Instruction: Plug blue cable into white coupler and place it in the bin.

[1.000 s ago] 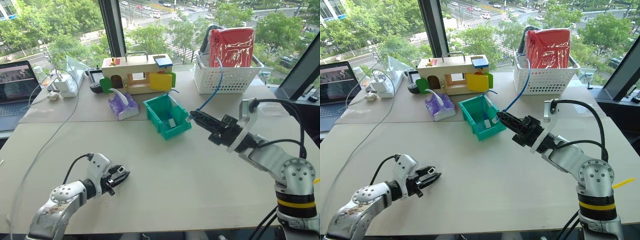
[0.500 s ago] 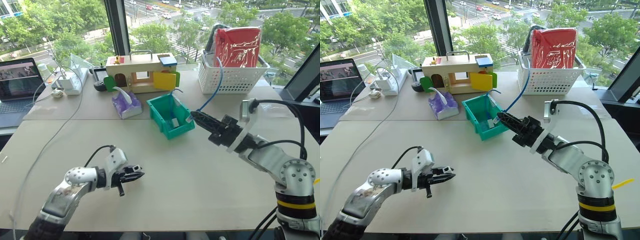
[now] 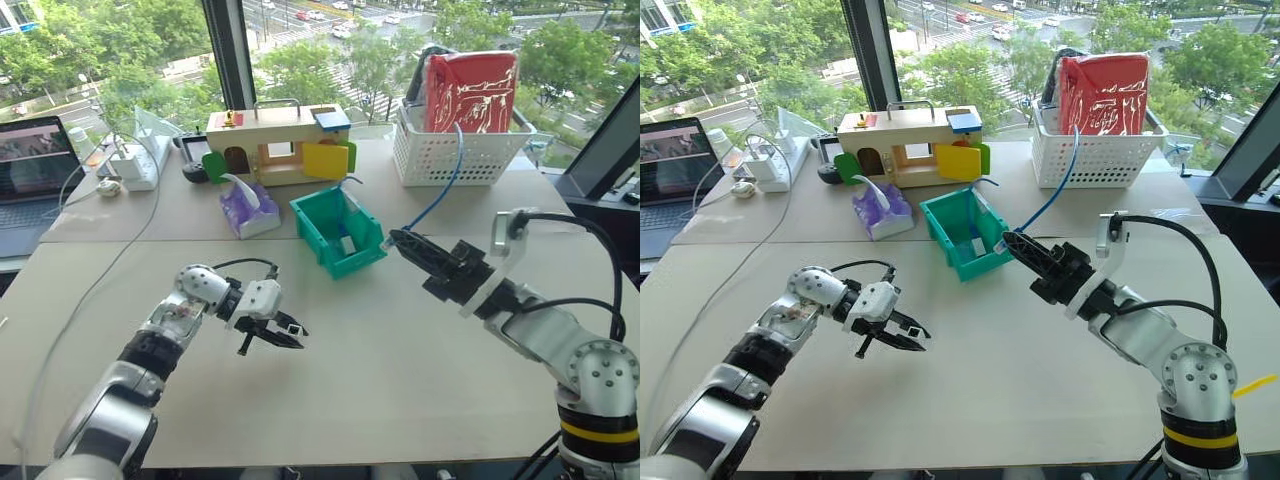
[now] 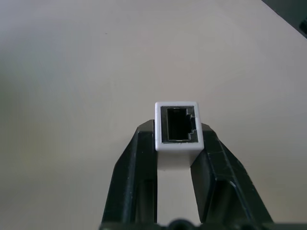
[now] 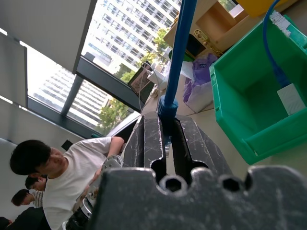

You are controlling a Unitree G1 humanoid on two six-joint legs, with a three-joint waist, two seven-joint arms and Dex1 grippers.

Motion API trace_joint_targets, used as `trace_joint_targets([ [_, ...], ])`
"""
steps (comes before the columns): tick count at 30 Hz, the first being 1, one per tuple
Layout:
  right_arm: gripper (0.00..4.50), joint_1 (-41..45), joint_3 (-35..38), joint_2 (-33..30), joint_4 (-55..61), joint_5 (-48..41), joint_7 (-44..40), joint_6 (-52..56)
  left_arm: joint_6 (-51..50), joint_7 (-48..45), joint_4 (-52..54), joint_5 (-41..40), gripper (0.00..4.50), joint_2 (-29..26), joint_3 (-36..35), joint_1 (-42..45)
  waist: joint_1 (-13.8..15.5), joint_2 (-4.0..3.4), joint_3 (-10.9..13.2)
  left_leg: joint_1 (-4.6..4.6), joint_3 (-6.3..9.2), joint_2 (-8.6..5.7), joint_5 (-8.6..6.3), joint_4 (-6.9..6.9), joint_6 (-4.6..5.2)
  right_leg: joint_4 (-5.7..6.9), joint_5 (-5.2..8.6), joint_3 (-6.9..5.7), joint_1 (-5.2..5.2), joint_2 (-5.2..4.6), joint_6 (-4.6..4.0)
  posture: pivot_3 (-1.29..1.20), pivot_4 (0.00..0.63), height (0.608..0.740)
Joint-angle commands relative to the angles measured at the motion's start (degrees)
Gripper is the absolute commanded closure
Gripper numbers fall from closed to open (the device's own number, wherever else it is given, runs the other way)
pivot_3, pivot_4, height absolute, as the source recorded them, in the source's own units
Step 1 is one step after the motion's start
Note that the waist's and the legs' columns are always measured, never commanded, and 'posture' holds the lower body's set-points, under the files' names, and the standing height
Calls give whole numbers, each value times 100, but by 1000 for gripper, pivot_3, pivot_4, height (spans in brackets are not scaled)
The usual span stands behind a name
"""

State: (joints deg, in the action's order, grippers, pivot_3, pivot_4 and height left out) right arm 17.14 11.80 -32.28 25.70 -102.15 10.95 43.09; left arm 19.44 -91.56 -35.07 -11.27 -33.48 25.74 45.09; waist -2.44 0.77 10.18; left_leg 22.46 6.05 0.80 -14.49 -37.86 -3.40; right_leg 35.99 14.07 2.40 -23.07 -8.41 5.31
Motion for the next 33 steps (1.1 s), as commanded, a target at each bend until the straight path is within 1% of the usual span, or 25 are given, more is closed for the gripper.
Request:
trace_joint_targets([
  [1,4500,12,189,-79,373,-207,156,-226,1156,-94,-1063,191,4024,281,290,584,3,0,0,0,0,-1,0,0,0,0,0,0,1,0,0,0,150,740],
  [5,4500,64,154,-101,386,-237,253,-292,1968,-94,-1703,485,4024,432,458,811,-41,0,0,0,1,0,-3,0,6,2,0,0,-1,0,1,0,150,740],
  [8,4500,134,96,-98,329,-219,259,-306,2038,-94,-1917,444,4024,490,474,859,-38,0,0,-2,1,0,-4,0,11,5,0,0,0,0,1,0,150,740],
  [10,4500,188,69,-95,275,-206,242,-289,1966,-94,-2027,405,2982,530,389,869,-35,0,0,-4,1,-1,-2,0,15,6,0,1,2,0,1,0,150,740],
  [11,4500,205,64,-97,254,-204,233,-280,1912,-94,-2057,384,2882,532,368,871,-33,1,0,-6,1,-1,0,0,16,7,0,1,3,0,1,0,150,740],
  [12,4500,218,66,-104,235,-206,224,-272,1874,-94,-2080,375,2478,537,356,878,-36,1,0,-5,2,0,1,0,19,7,0,0,3,0,1,0,150,740],
  [15,4500,266,34,-108,131,-175,157,-222,1538,-94,-1973,189,1525,471,167,862,-45,1,0,-6,2,0,1,0,20,9,1,1,2,0,1,0,150,740],
  [16,4500,275,26,-108,108,-168,140,-208,1464,-94,-1943,162,1110,456,120,857,-45,1,0,-5,2,0,1,0,20,10,1,0,1,0,1,0,150,740],
  [19,4500,272,-15,-90,32,-108,37,-164,1015,-13,-1839,83,63,366,-320,819,-48,1,0,-4,3,0,1,0,20,11,1,0,0,0,1,0,150,740],
  [21,4500,264,-24,-90,-14,-75,-33,-145,797,78,-1675,69,63,301,-561,740,-55,1,0,-4,3,0,2,0,20,11,1,0,-2,0,1,0,150,740],
  [22,4500,251,-20,-92,-44,-56,-84,-132,505,19,-1433,-33,63,216,-670,623,-57,0,0,-4,3,0,2,0,20,12,1,0,-2,0,1,0,150,740],
  [25,4500,222,-28,-107,-193,37,-319,-61,-576,72,-344,-357,63,-159,-1063,44,-120,0,0,-4,4,1,2,1,21,20,1,1,-2,0,1,0,150,740],
  [27,4500,242,-45,-121,-285,81,-438,-23,-978,228,255,-389,63,-369,-1213,-352,-161,-1,0,-4,7,0,1,2,21,24,1,0,-2,0,1,0,150,740],
  [31,4500,353,-55,-160,-486,118,-635,80,-2017,930,1653,-538,63,-701,-1669,-1289,-160,-1,1,-7,8,1,2,3,21,22,1,1,-4,0,1,0,150,740],
  [33,4500,424,-67,-172,-567,120,-687,129,-2842,1257,2520,-975,63,-840,-2021,-1815,-153,-2,1,-7,10,1,2,3,21,21,1,1,-3,0,1,0,150,740],
])
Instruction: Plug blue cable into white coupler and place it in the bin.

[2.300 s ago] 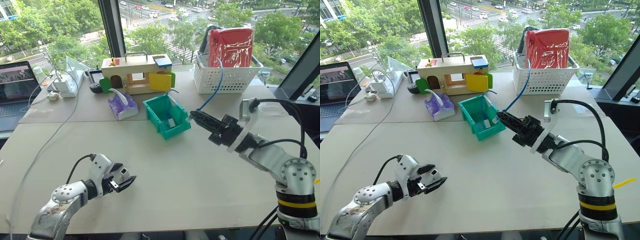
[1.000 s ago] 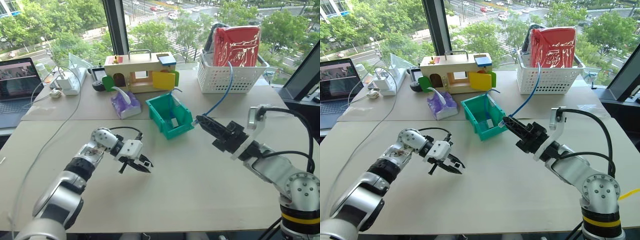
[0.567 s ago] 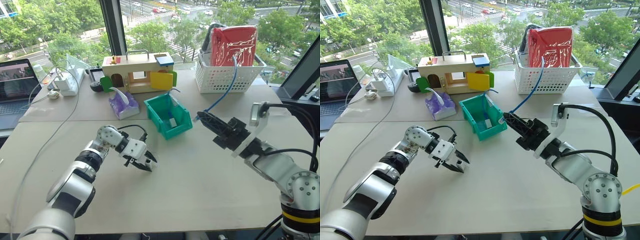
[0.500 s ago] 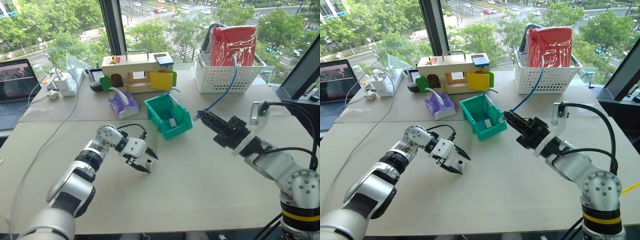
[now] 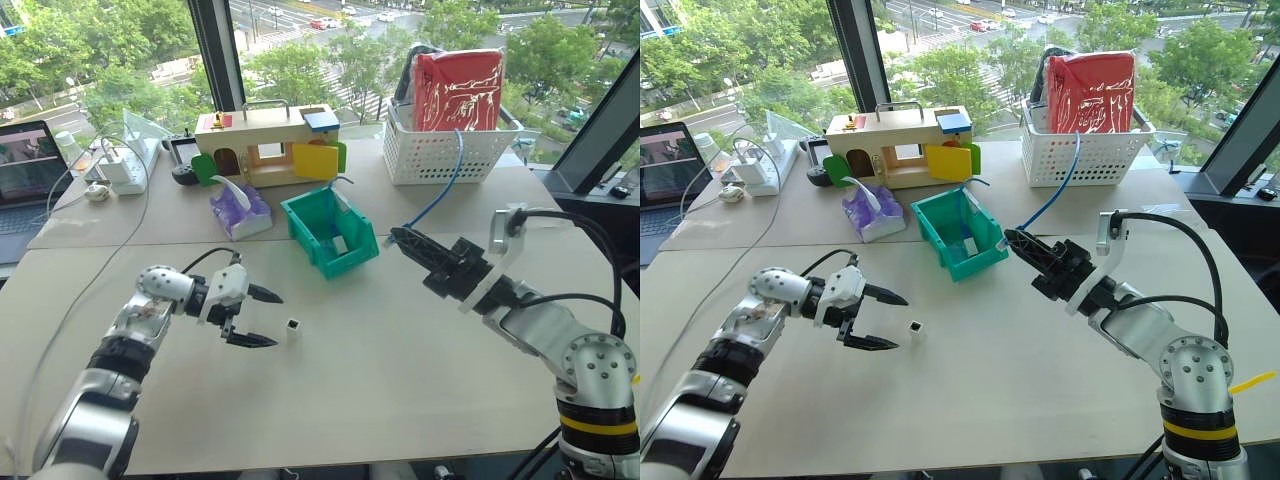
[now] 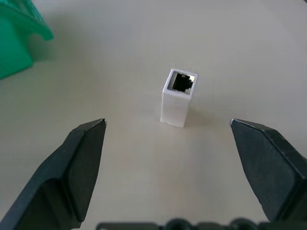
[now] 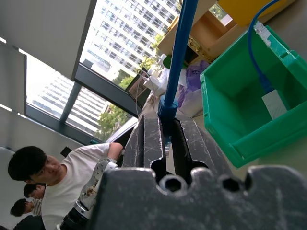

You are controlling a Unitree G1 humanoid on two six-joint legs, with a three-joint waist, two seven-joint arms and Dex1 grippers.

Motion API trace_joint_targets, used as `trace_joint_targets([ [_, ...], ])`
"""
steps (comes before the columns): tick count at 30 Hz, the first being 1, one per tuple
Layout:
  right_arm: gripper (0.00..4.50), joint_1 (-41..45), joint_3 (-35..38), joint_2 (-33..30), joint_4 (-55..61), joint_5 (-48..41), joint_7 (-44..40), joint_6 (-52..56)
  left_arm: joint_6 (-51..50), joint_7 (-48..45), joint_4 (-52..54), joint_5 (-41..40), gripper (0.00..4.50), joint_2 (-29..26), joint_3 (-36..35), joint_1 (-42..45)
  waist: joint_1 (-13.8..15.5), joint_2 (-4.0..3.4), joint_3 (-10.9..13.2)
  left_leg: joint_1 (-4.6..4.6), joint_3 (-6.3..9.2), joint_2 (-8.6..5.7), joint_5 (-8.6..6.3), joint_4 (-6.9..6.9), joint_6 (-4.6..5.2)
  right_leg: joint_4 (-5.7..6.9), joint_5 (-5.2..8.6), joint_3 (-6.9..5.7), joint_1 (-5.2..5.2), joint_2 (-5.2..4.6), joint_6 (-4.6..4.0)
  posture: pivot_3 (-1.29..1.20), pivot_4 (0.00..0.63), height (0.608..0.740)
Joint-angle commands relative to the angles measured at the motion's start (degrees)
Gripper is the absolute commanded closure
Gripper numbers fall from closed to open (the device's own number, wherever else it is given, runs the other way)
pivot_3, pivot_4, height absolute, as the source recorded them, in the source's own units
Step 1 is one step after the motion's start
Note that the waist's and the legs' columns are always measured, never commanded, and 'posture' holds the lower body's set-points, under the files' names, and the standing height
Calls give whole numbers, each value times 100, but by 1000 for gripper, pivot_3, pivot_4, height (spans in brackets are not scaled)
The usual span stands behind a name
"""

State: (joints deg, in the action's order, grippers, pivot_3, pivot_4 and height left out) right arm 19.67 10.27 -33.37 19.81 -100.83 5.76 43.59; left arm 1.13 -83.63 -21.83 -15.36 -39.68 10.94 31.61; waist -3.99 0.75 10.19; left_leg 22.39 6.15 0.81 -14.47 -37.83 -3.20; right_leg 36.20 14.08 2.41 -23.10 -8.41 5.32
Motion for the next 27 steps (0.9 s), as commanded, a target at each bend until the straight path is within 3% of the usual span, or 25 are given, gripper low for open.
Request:
trace_joint_targets([
  [1,4500,196,80,-61,-3,-7,-182,97,-1273,584,1480,-690,63,-259,-659,-631,0,-1,1,2,0,0,0,0,0,0,0,0,-1,0,0,0,150,740],
  [6,4500,292,23,-8,-135,37,-258,148,-2670,2047,2984,-971,63,-180,-1271,-1685,12,-1,1,-4,0,1,0,0,0,0,0,1,1,0,0,0,150,740],
  [10,4500,273,-28,58,-107,77,-276,169,-3843,3792,4298,-1220,63,611,-1653,-2631,19,-1,1,-4,0,0,0,0,0,-2,0,2,3,0,0,0,150,740],
  [14,4500,262,-1,95,-49,55,-226,185,-4144,4668,5181,-1090,63,1016,-1729,-3619,8,0,0,-7,-1,1,0,0,0,2,0,3,0,0,0,0,150,740],
  [20,4500,257,-58,220,64,55,-92,152,-4461,5453,5694,-1132,63,1516,-1306,-4104,113,-1,-2,-16,-2,-1,0,-1,0,1,-3,3,14,1,-5,0,150,740],
  [27,4500,173,-20,280,202,32,58,119,-4670,6067,5771,-1163,63,1928,-1053,-3834,177,-1,-4,-16,-3,-3,0,-1,0,-6,-3,4,20,1,-5,0,150,740],
])
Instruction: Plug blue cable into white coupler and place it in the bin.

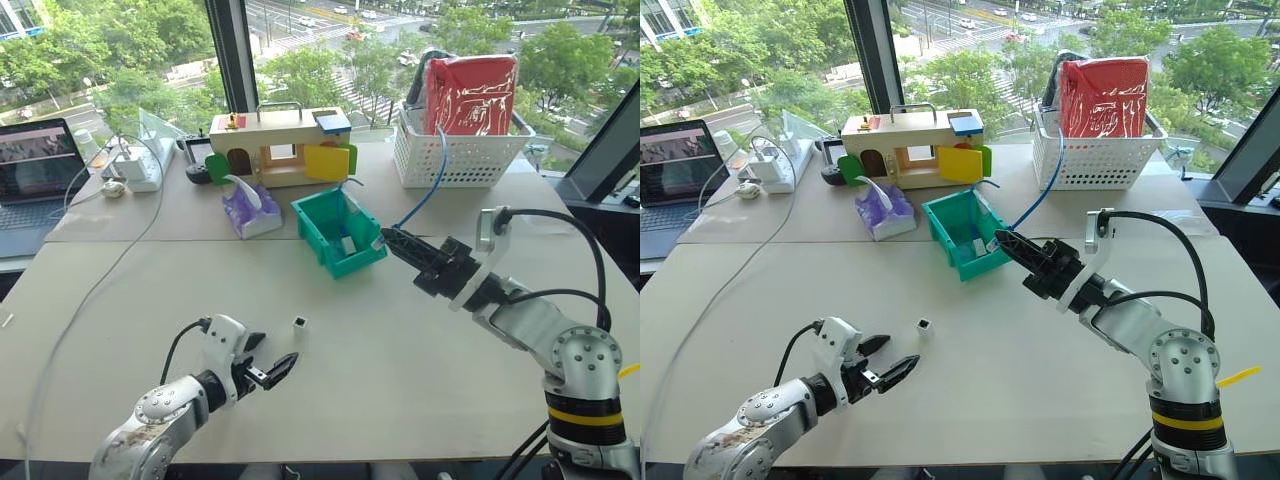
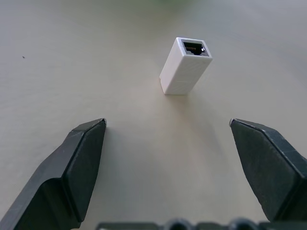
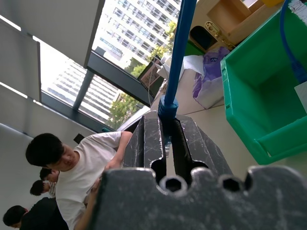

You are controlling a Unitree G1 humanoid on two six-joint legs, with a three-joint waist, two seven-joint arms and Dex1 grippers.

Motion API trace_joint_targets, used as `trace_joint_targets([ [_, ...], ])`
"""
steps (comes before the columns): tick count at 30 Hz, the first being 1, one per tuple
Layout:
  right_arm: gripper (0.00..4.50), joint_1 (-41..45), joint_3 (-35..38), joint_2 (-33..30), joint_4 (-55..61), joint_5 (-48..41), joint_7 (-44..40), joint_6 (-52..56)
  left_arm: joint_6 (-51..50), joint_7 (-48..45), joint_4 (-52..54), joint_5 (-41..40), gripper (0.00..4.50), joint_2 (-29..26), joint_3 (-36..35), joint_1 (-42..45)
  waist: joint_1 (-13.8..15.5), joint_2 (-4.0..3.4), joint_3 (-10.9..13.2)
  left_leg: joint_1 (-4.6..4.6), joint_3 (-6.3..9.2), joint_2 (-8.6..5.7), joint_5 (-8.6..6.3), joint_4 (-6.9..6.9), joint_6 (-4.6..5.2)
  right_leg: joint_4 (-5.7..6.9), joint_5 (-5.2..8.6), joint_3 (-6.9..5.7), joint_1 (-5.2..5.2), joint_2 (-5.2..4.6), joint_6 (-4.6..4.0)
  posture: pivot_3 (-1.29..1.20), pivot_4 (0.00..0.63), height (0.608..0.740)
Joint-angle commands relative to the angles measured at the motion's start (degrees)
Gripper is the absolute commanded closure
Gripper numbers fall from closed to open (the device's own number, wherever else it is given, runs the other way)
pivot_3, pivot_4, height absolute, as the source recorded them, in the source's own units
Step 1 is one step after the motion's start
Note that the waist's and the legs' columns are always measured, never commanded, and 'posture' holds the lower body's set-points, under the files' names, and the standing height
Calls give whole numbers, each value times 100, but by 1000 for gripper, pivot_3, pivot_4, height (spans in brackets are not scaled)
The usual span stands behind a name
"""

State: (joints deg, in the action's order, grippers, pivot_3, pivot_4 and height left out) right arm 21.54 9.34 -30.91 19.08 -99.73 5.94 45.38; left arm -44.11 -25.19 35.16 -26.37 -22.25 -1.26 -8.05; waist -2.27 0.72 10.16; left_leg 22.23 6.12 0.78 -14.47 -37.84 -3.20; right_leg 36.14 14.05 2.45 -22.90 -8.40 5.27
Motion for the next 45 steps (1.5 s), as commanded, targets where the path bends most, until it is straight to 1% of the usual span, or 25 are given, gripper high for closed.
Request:
trace_joint_targets([
  [1,4500,-24,55,46,317,-94,82,-63,-165,351,-16,9,63,274,224,240,7,2,-1,1,0,0,0,0,0,-3,0,0,1,0,0,0,150,740],
  [3,4500,-2,42,40,389,-163,149,-54,-126,540,-185,203,63,376,361,418,3,2,-1,1,0,0,0,-1,0,-3,0,0,2,0,0,0,150,740],
  [7,4500,106,37,-52,471,-303,253,-8,27,606,-547,500,63,398,698,789,0,1,-2,-1,1,0,0,-1,0,-2,0,-1,3,0,0,0,150,740],
  [11,4500,194,43,-118,474,-437,369,-32,106,620,-639,585,63,470,832,875,-9,1,-2,-2,0,0,0,0,0,-2,0,-1,3,0,0,0,150,740],
  [19,4500,393,19,-140,368,-492,521,-62,248,624,-778,915,63,413,1079,1038,0,1,-2,-3,0,0,0,0,0,-6,0,-1,8,0,0,0,150,740],
  [21,4500,399,24,-132,296,-436,469,-51,273,642,-800,987,572,412,1111,1074,1,1,-2,-2,0,0,0,0,0,-7,0,-2,8,0,0,0,150,740],
  [22,4500,388,29,-129,261,-392,424,-43,289,642,-810,1019,657,406,1127,1090,0,1,-2,-2,0,0,0,0,0,-6,0,-2,8,0,0,0,150,740],
  [23,4500,374,34,-124,229,-351,380,-36,302,642,-821,1049,1115,400,1138,1106,0,1,-2,-2,0,-1,0,0,0,-7,0,-1,8,0,0,0,150,740],
  [26,4500,300,44,-105,167,-220,222,-19,353,615,-854,1128,2140,372,1139,1147,0,1,-2,-2,0,-1,0,0,0,-7,0,-2,7,0,0,0,150,740],
  [27,4500,279,47,-97,155,-180,177,-14,373,618,-871,1131,2576,385,1109,1154,0,1,-2,-2,0,0,0,0,0,-7,0,-2,7,0,0,0,150,740],
  [29,4500,216,53,-80,156,-92,81,-10,473,472,-945,969,3300,412,957,1169,-2,1,-2,-1,0,0,0,0,0,-7,0,-2,6,0,0,0,150,740],
  [31,4500,163,67,-76,179,-37,22,-17,532,276,-1019,773,3839,402,788,1182,0,1,-2,-1,0,0,0,0,0,-7,0,-2,5,0,0,0,150,740],
  [35,4500,117,137,-120,211,-45,-52,-15,1101,-833,-1196,630,3835,-235,797,1216,-20,1,-2,5,0,1,0,0,0,-4,0,-2,-7,1,0,0,150,740],
  [37,4500,128,142,-148,196,-20,-97,2,1515,-1665,-1416,579,3835,-704,856,1337,-21,1,-2,6,0,1,0,0,0,-2,1,-1,-9,1,-1,0,150,740],
  [38,4500,143,140,-150,192,-16,-99,1,2002,-2383,-1633,635,3835,-1036,998,1462,-20,1,-2,7,0,1,0,0,0,-2,1,-1,-10,1,-1,0,150,740],
  [40,4500,169,128,-136,191,-6,-87,-7,2758,-3314,-2034,789,3835,-1443,1233,1678,-17,0,-2,11,0,3,0,1,0,-3,2,-3,-13,5,-3,0,150,740],
  [42,4500,180,107,-111,214,12,-67,-21,3346,-3793,-2529,1013,3835,-1604,1457,1968,-12,-1,-2,9,-3,2,0,2,0,-3,2,1,-11,4,-5,0,150,740],
  [45,4500,126,89,-100,275,96,-55,-30,3949,-4190,-3189,1264,3835,-1508,1709,2451,-7,-1,-1,12,-3,2,0,2,0,-9,2,0,-10,4,-5,0,150,740],
])
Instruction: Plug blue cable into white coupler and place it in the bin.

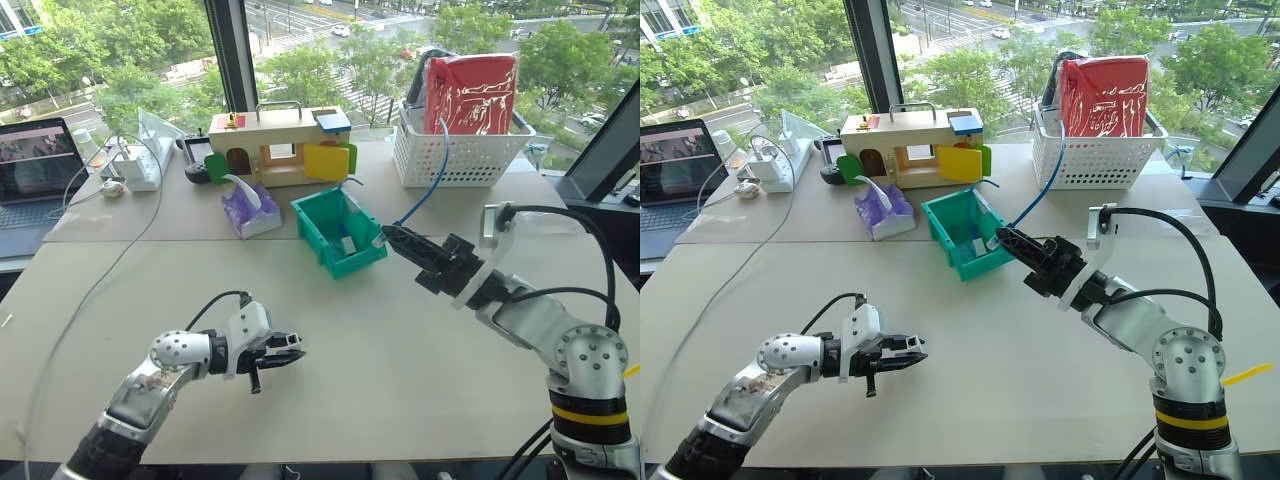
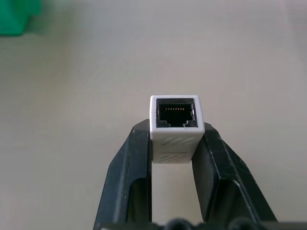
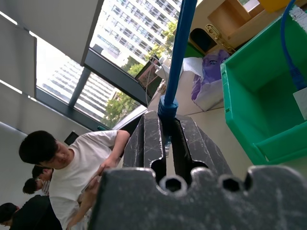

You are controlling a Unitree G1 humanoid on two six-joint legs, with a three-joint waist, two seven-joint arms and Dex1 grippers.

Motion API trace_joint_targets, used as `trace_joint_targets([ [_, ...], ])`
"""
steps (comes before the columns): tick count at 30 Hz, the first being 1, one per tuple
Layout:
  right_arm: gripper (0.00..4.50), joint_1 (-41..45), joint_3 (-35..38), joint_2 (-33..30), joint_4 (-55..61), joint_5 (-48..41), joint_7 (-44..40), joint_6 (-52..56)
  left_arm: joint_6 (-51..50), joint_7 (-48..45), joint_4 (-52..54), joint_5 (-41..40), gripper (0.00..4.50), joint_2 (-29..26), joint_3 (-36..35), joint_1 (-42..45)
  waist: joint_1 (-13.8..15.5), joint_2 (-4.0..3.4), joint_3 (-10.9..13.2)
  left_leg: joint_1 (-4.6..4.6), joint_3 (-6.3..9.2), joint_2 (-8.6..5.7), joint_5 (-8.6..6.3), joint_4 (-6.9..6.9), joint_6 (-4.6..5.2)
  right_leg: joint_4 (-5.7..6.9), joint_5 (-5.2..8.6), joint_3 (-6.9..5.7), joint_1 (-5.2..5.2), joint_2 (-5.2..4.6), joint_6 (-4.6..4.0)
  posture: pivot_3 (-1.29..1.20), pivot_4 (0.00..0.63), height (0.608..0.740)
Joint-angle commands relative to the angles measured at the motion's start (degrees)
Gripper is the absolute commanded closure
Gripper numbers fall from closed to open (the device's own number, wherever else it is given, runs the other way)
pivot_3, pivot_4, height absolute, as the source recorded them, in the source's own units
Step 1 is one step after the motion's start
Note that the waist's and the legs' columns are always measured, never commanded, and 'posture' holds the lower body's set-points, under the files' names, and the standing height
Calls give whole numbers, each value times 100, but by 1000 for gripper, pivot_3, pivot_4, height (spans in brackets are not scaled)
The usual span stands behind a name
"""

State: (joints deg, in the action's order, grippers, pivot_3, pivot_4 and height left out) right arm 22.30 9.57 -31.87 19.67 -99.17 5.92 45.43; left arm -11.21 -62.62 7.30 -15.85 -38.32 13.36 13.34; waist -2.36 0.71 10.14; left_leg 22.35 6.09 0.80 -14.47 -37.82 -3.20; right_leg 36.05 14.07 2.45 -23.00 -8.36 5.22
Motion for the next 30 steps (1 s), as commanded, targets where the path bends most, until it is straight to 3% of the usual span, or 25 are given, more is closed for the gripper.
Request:
trace_joint_targets([
  [1,4500,22,60,-1,228,86,-52,-35,725,-536,-566,250,3835,169,317,468,1,1,0,4,0,1,0,0,0,0,0,-1,-2,0,0,0,150,740],
  [10,4500,-405,57,124,383,596,-241,-80,1019,-230,-1677,890,3835,925,598,1497,-22,2,1,5,2,0,0,-1,0,4,0,-2,-6,0,2,0,150,740],
  [18,4500,-345,49,195,528,674,-94,-90,1233,110,-2007,1232,3835,1277,624,1435,-20,2,1,0,2,0,1,-1,1,5,0,-2,-3,0,2,0,150,740],
  [20,4500,-274,18,228,540,662,-17,-91,1265,239,-2001,1222,2833,1306,532,1378,-22,2,1,-1,2,0,1,-2,1,6,0,-1,-2,0,2,0,150,740],
  [22,4500,-196,-14,265,537,647,60,-87,1511,496,-2086,1256,2586,1322,371,1313,-25,2,1,-1,2,0,1,-2,1,6,0,-1,-3,0,2,0,150,740],
  [23,4500,-159,-28,280,529,642,88,-81,1598,593,-2134,1184,2033,1347,251,1256,-29,2,1,-2,2,0,1,-1,1,6,0,-1,-3,0,2,0,150,740],
  [24,4500,-119,-36,293,517,633,118,-74,1609,564,-2139,976,1788,1374,109,1137,-32,2,1,-3,2,1,1,-2,1,6,0,-1,-3,0,2,0,150,740],
  [30,4500,-22,5,270,426,581,132,-11,1921,272,-1992,462,1788,1468,-138,631,-24,2,1,-3,3,1,1,-1,1,9,0,-1,-4,0,2,0,150,740],
])
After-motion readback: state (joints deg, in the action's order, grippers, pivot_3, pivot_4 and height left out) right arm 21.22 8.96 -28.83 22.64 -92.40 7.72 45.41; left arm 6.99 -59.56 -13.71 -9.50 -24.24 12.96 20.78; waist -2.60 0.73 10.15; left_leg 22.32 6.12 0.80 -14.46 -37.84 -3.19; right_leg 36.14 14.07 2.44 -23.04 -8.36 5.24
